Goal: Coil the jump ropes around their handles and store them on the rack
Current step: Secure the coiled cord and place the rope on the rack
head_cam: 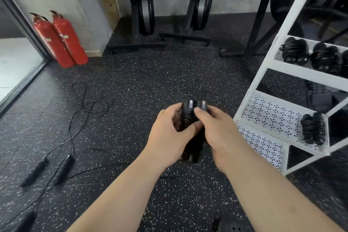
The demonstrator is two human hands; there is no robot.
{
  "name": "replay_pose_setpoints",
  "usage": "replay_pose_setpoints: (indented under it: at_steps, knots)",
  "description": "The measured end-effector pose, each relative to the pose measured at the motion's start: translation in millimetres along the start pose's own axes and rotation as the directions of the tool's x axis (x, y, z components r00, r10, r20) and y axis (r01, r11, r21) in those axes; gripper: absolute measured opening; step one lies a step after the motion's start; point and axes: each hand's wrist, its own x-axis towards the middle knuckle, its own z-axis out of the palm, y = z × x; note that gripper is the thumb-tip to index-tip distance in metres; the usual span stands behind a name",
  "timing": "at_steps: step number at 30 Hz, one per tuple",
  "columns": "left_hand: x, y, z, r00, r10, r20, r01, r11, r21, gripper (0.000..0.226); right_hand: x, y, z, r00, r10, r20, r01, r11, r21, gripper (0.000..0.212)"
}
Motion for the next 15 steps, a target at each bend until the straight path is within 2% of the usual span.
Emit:
replay_pose_setpoints:
  at_steps: [4,6,9,11,15]
  knots:
    - [-6,5,12,0.996,-0.067,0.054,0.069,0.997,-0.032,0.064,3,-2,-12,0.984,0.145,-0.103,-0.122,0.97,0.209,0.018]
    - [-9,8,21,0.985,-0.138,0.101,0.145,0.988,-0.062,0.057,4,-4,-19,0.978,0.164,-0.131,-0.127,0.959,0.254,0.021]
    - [-10,15,37,0.95,-0.189,0.25,0.25,0.938,-0.242,0.04,3,-8,-30,0.971,0.163,-0.177,-0.107,0.952,0.286,0.023]
    - [-11,16,51,0.953,-0.137,0.271,0.203,0.951,-0.234,0.042,3,-9,-38,0.961,0.194,-0.199,-0.125,0.942,0.31,0.027]
    - [-12,13,83,0.984,-0.023,0.179,0.043,0.993,-0.109,0.034,4,-7,-61,0.927,0.291,-0.238,-0.182,0.901,0.394,0.028]
